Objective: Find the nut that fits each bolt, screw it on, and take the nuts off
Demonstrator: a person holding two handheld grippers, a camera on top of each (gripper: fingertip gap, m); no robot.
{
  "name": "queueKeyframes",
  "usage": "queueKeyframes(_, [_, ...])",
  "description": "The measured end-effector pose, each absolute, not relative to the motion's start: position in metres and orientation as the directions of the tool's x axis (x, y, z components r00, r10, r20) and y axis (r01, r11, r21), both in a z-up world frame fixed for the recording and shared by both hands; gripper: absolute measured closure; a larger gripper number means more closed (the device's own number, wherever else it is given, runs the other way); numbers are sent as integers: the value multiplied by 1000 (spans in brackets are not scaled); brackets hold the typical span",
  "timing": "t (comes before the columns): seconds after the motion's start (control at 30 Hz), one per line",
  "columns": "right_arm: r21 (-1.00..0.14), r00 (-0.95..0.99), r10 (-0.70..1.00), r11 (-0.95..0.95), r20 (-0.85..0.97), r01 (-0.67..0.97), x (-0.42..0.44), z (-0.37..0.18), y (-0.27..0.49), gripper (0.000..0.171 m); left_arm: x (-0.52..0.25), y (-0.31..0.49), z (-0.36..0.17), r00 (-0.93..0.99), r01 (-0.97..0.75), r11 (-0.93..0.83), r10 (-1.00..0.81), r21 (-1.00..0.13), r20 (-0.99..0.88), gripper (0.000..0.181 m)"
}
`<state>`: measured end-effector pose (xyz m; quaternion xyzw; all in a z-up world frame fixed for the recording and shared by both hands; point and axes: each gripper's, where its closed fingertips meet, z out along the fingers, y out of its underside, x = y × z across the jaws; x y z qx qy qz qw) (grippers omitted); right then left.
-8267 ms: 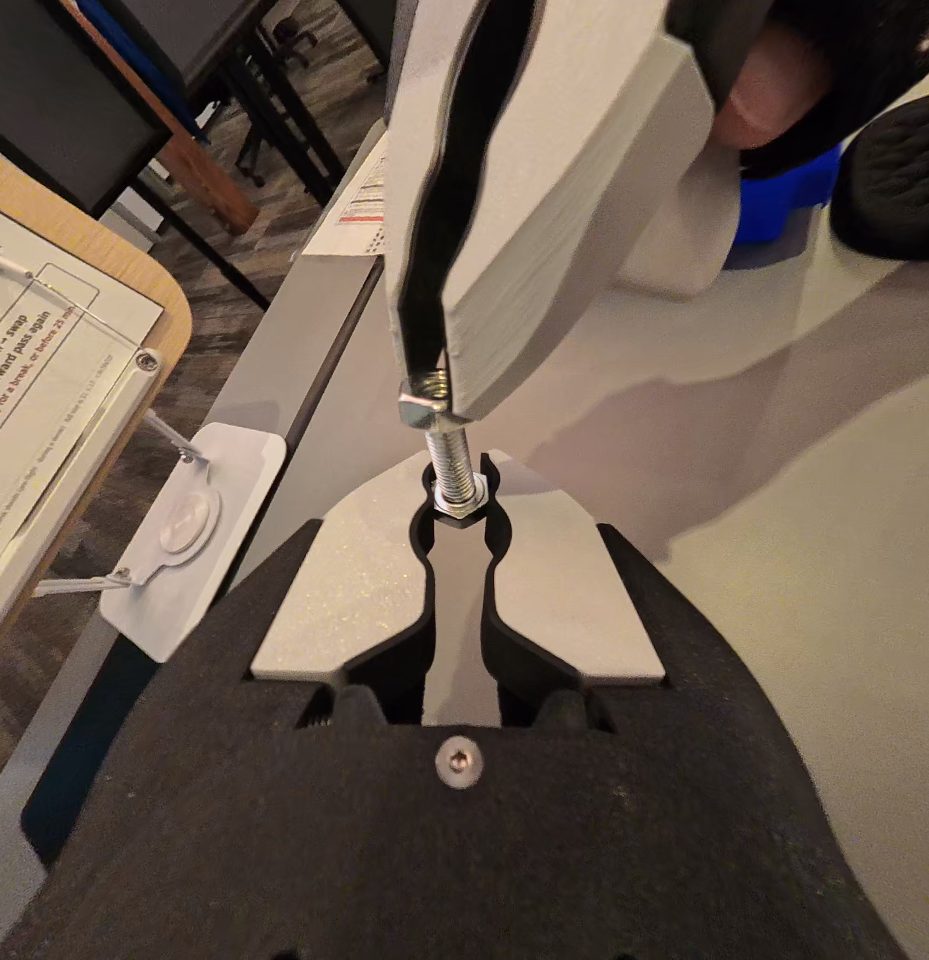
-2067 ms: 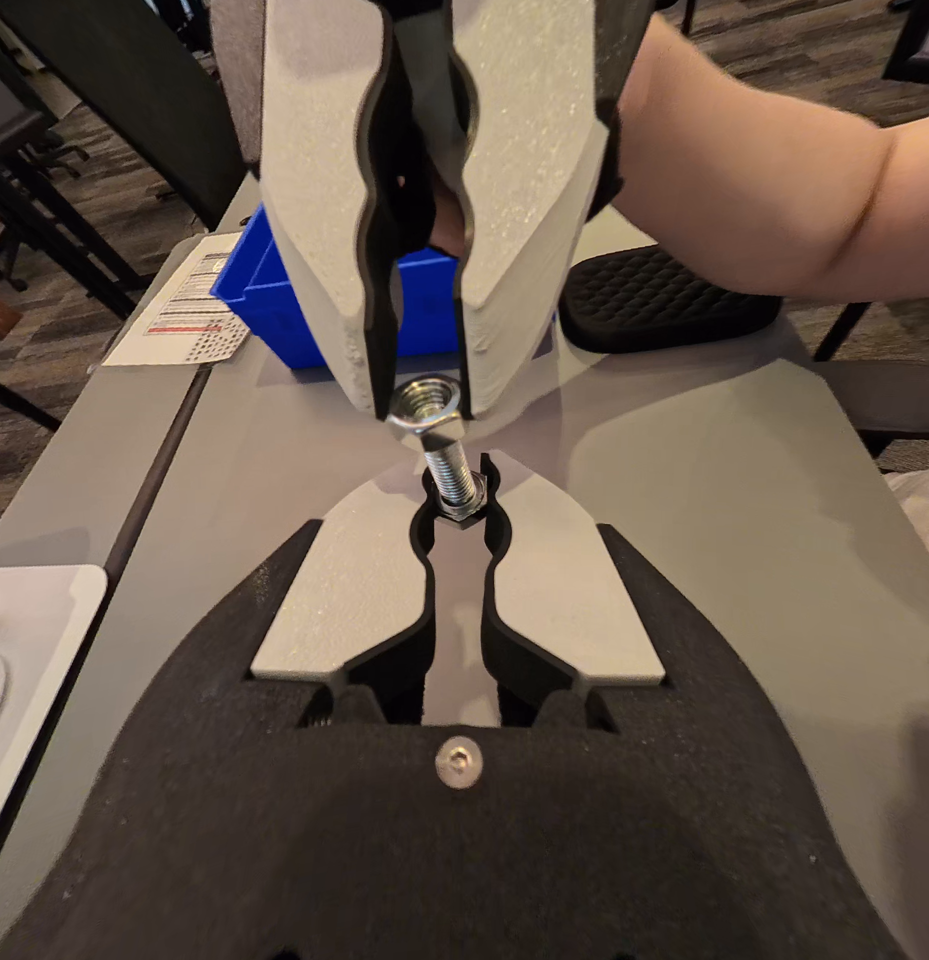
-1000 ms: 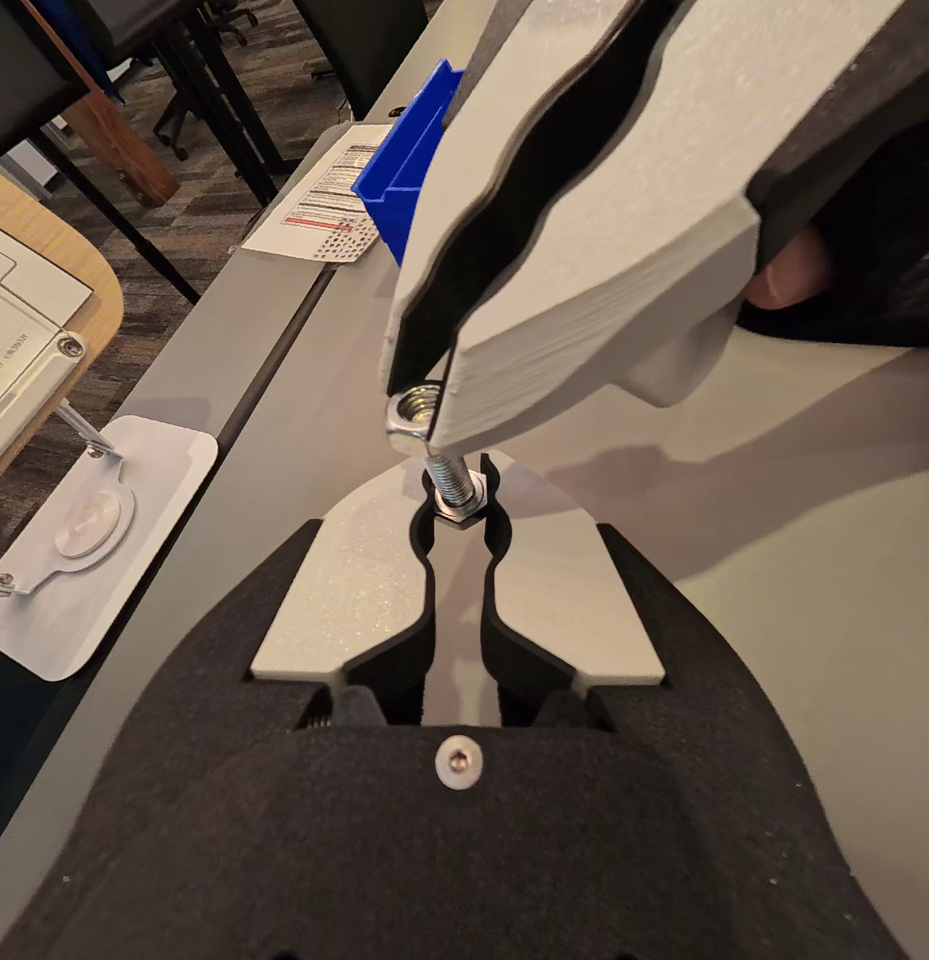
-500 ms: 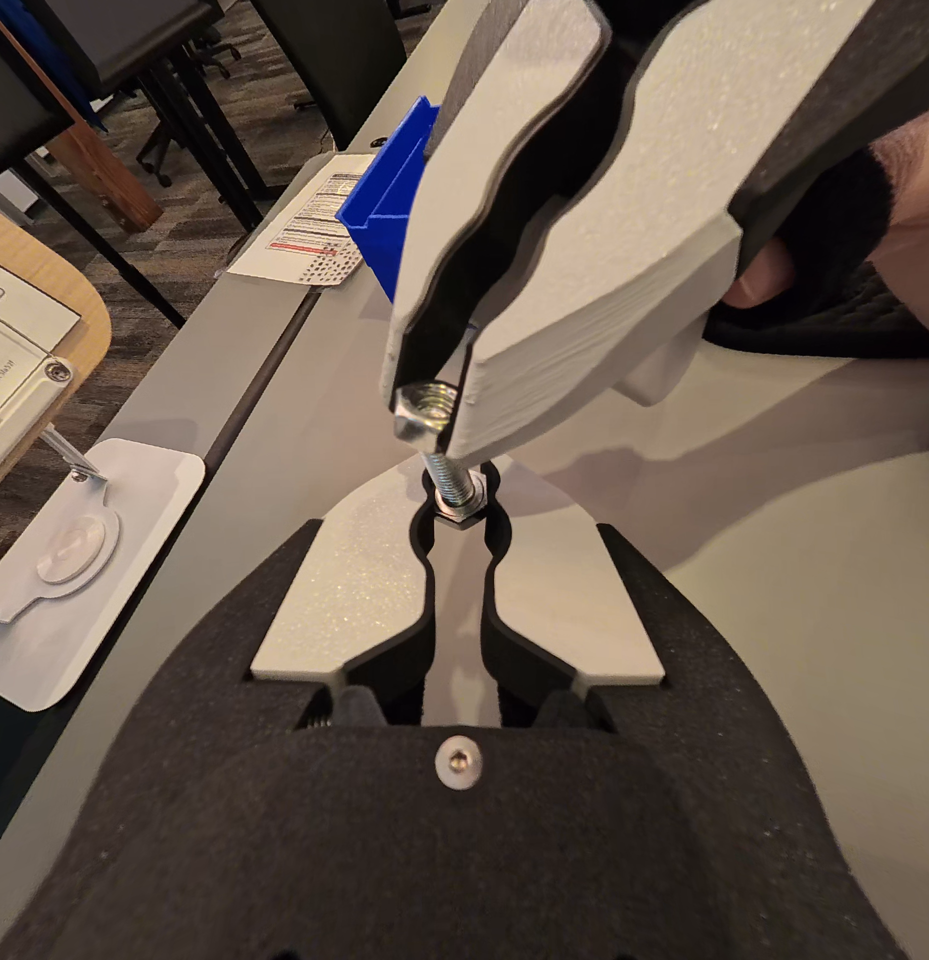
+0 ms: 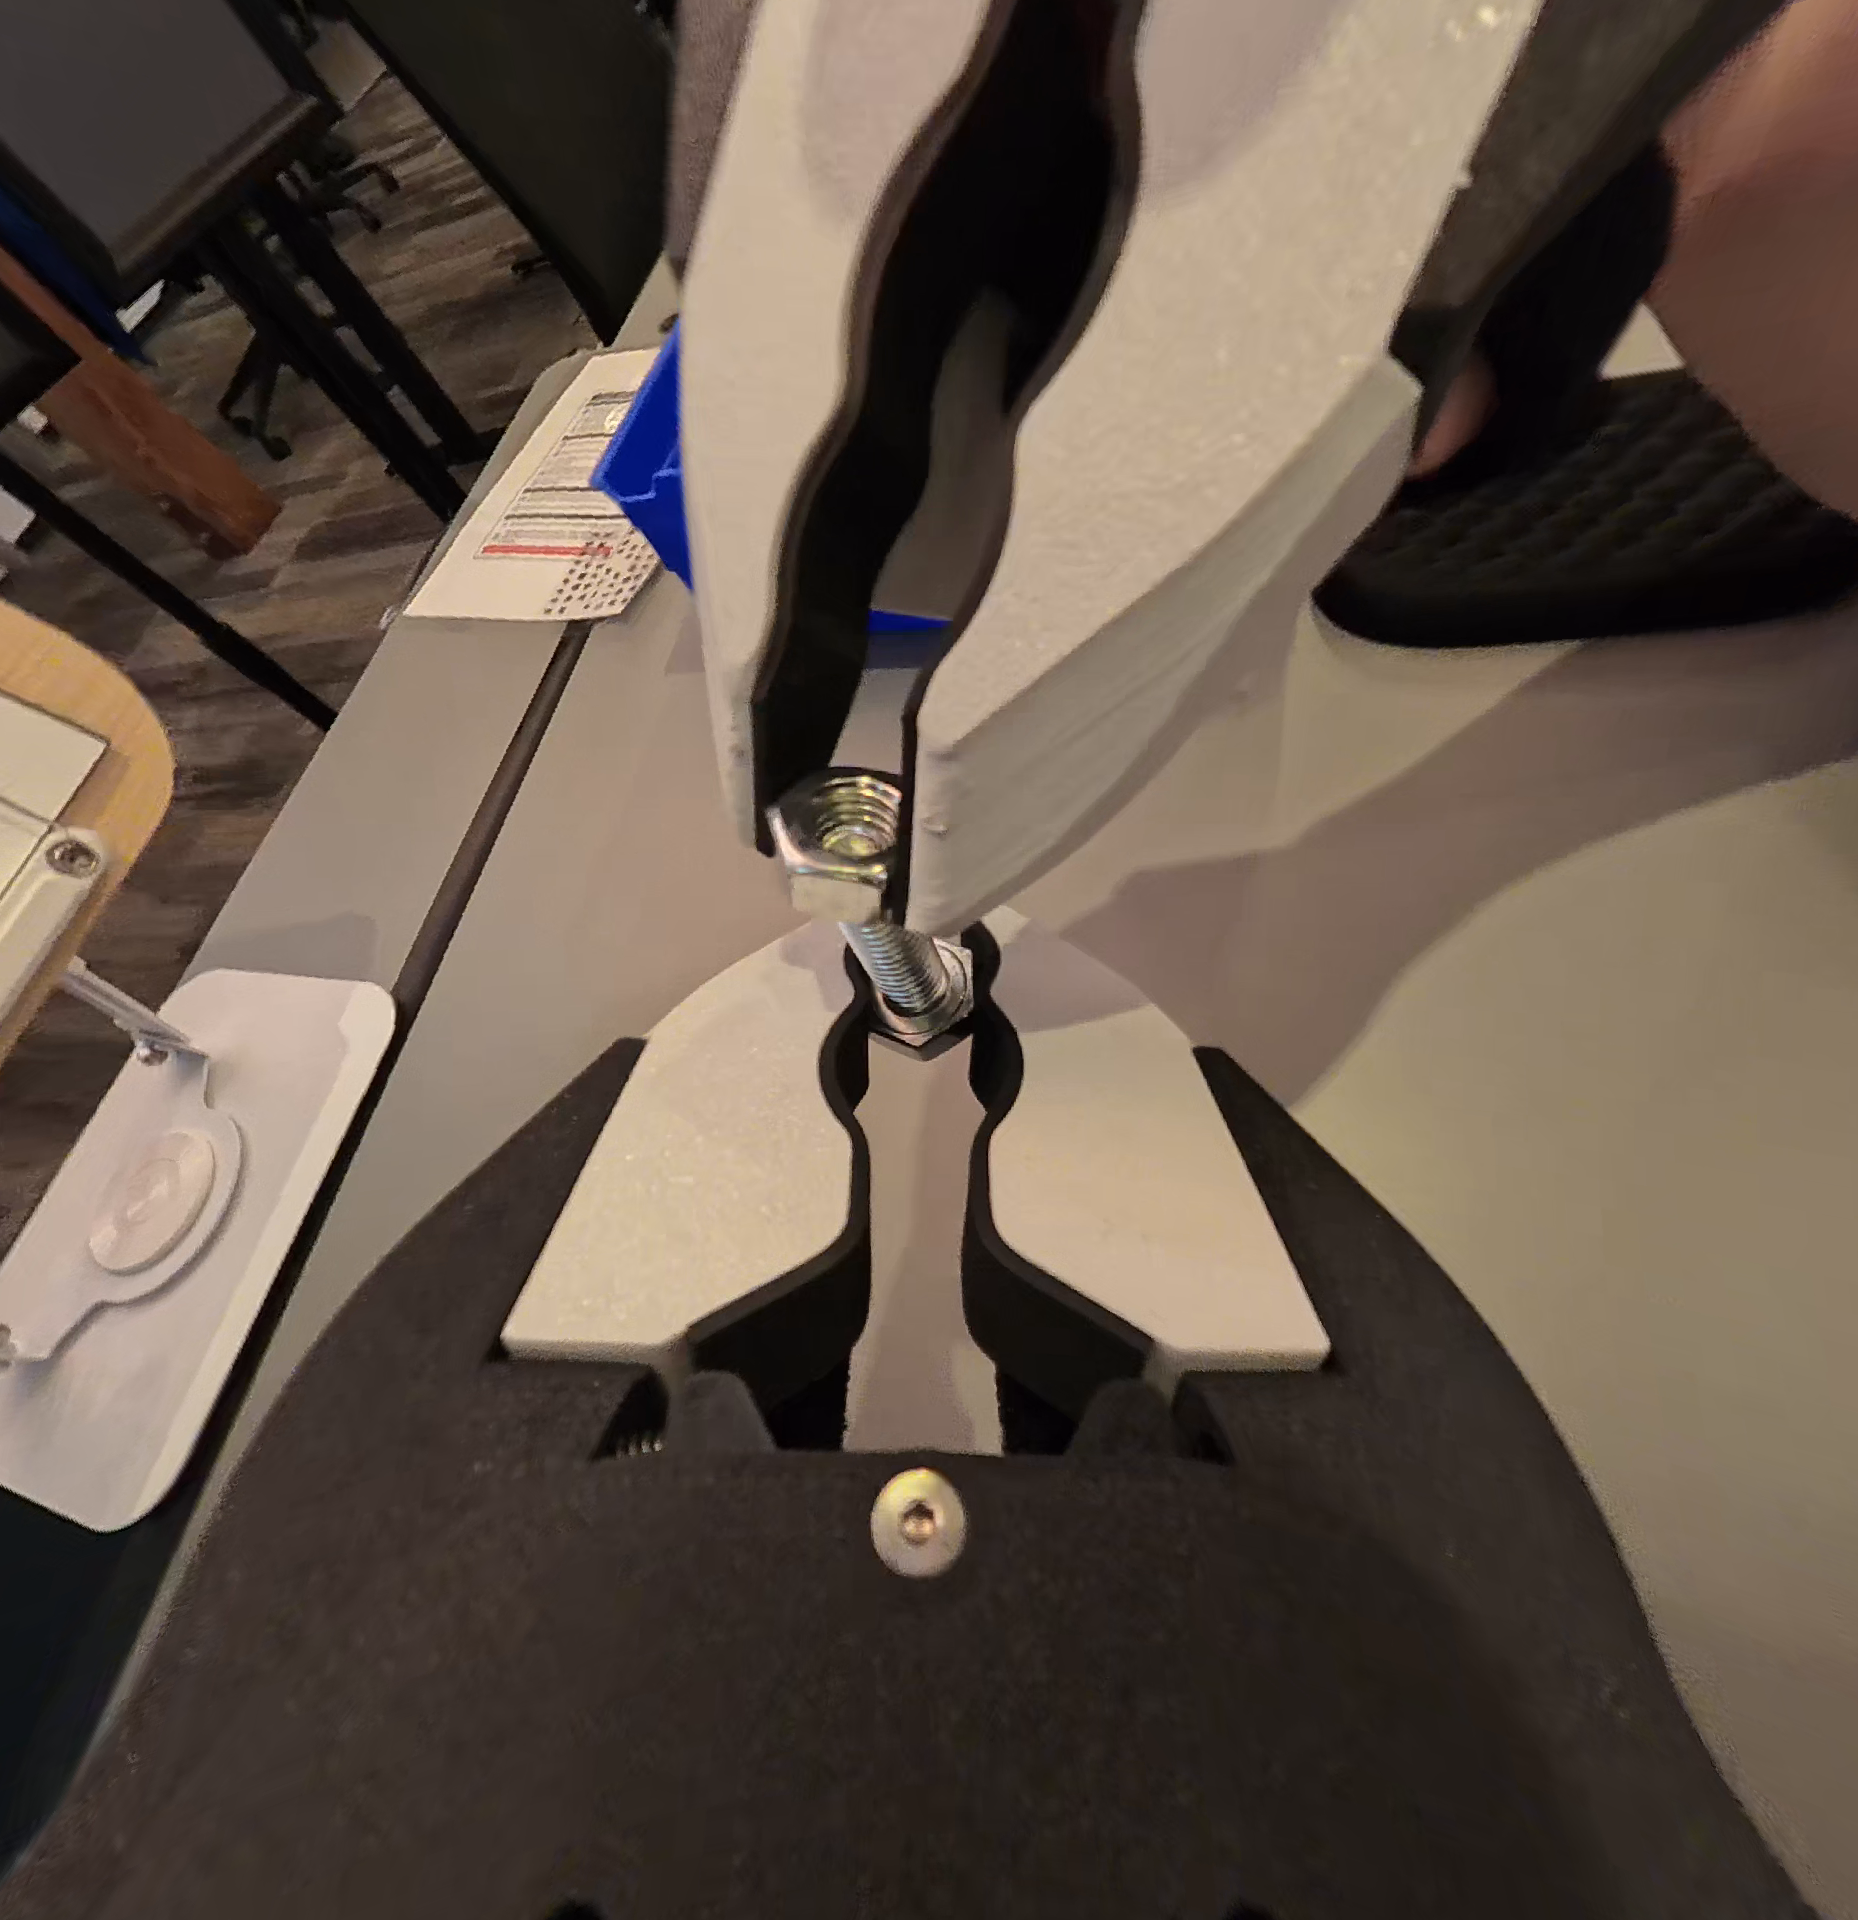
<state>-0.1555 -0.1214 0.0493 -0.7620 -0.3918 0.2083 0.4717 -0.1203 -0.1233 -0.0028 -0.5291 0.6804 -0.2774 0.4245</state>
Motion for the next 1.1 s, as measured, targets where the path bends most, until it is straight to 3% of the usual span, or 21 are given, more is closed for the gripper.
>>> queueKeyframes(0.37, [-718,362,929,-306,-81,625,-149,35,-161,154,-116,-161,-16,-280,-461,453,-890,-763,-359,168])
queueKeyframes(0.8, [-540,219,974,-153,59,828,-144,17,-170,154,-117,-172,-35,-371,-493,473,-873,-730,-316,168])
queueKeyframes(0.93, [-539,220,975,-166,38,826,-143,15,-170,154,-117,-171,-36,-371,-494,478,-871,-726,-321,168])
queueKeyframes(1.1, [-573,369,929,-307,-8,760,-142,13,-161,154,-116,-162,-39,-323,-530,448,-892,-720,-317,168])
